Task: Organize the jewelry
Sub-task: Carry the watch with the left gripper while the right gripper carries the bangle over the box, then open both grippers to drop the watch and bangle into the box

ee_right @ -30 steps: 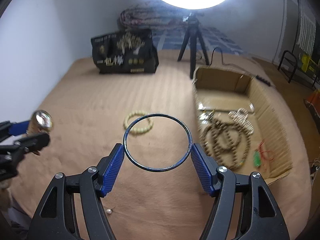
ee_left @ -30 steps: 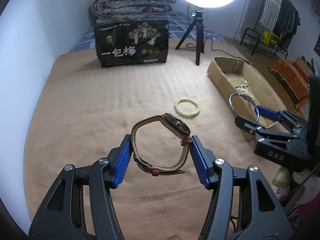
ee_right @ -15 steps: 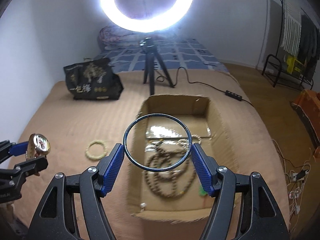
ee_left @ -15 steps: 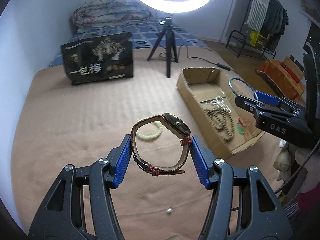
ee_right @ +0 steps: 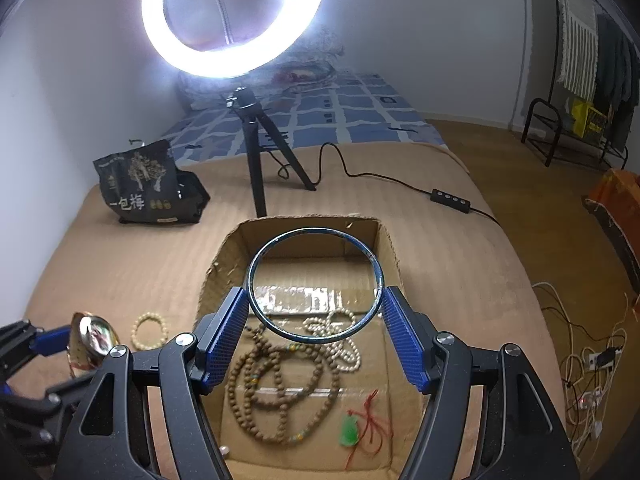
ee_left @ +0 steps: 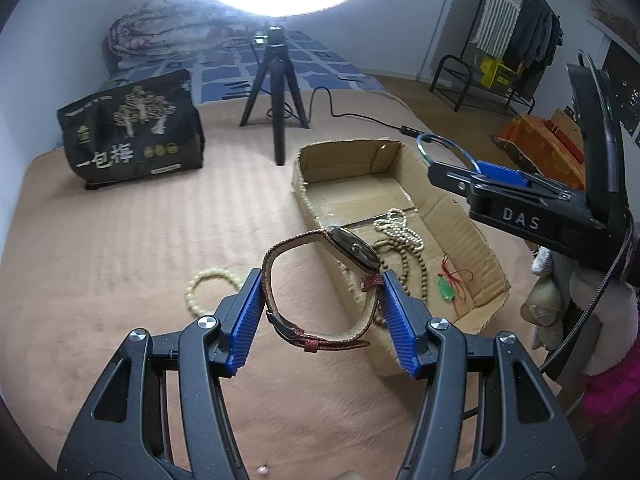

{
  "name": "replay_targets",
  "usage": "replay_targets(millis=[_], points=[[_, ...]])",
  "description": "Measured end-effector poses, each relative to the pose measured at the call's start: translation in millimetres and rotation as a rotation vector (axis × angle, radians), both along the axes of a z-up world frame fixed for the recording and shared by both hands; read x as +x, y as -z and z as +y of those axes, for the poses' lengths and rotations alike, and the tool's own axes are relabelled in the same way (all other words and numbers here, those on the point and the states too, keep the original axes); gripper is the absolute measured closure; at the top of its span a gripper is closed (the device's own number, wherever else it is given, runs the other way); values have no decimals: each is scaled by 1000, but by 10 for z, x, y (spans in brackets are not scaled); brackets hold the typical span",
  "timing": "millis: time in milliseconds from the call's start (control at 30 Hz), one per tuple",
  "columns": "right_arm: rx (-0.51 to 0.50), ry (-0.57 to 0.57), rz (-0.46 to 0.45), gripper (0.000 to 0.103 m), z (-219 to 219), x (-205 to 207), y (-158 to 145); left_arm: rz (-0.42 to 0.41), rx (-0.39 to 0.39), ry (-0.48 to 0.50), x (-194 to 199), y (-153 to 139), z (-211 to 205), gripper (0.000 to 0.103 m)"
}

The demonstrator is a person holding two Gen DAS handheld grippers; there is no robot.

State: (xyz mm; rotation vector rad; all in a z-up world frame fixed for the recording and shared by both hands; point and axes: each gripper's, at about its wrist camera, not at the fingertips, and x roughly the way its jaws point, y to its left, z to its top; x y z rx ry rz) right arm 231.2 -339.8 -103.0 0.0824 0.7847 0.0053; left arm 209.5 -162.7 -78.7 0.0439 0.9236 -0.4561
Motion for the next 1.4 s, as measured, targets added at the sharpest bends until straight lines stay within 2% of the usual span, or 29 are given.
replay_targets(millis=[700,1000,1400], points=[[64,18,26,34,-223,261,171,69,-40,40,191,199,-416,43],[55,34,30,34,-240,273,165,90,-56,48,192,192,-427,42],[29,37,19,34,-210,203,98,58,-39,50,97,104,-298,42]])
